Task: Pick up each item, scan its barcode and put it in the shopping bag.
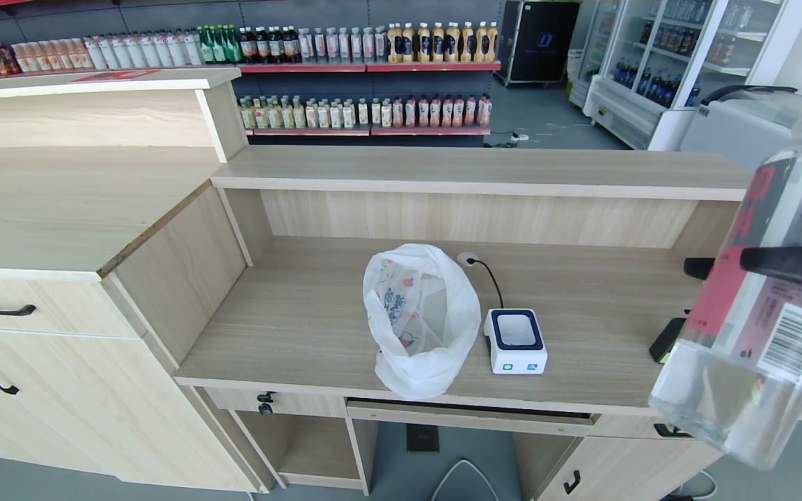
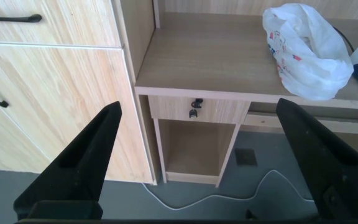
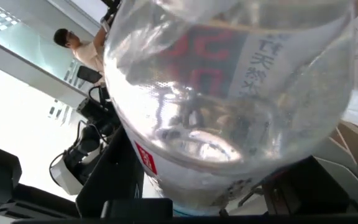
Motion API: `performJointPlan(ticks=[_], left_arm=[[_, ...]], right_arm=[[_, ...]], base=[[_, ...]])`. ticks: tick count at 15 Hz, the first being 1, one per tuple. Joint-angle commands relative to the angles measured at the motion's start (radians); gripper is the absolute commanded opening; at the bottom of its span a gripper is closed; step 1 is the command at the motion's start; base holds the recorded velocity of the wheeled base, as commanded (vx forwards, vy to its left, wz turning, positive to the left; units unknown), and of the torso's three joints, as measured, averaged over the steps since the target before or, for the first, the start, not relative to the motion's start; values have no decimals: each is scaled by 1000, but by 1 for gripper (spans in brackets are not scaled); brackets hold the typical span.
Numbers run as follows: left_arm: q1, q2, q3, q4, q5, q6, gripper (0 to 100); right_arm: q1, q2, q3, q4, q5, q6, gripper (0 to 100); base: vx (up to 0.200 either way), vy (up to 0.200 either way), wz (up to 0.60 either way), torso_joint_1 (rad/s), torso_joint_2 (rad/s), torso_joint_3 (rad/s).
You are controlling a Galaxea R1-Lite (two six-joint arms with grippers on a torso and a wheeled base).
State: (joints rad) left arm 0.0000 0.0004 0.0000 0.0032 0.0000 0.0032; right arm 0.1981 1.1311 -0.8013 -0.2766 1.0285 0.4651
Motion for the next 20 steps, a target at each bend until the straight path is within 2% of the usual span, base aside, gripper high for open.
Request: performJointPlan(ticks=[1,8,20], left_arm=[[0,0,0,0,0,0,100],[0,0,0,0,0,0,100],[0,0,0,0,0,0,100]], right_arm=[[27,-25,39,4,-1,-2,0],[69,-80,77,48,1,-3,0],[69,-151,114,105,21,-31,0]], base=[[0,0,0,0,0,0],[0,0,0,0,0,0],[0,0,0,0,0,0]])
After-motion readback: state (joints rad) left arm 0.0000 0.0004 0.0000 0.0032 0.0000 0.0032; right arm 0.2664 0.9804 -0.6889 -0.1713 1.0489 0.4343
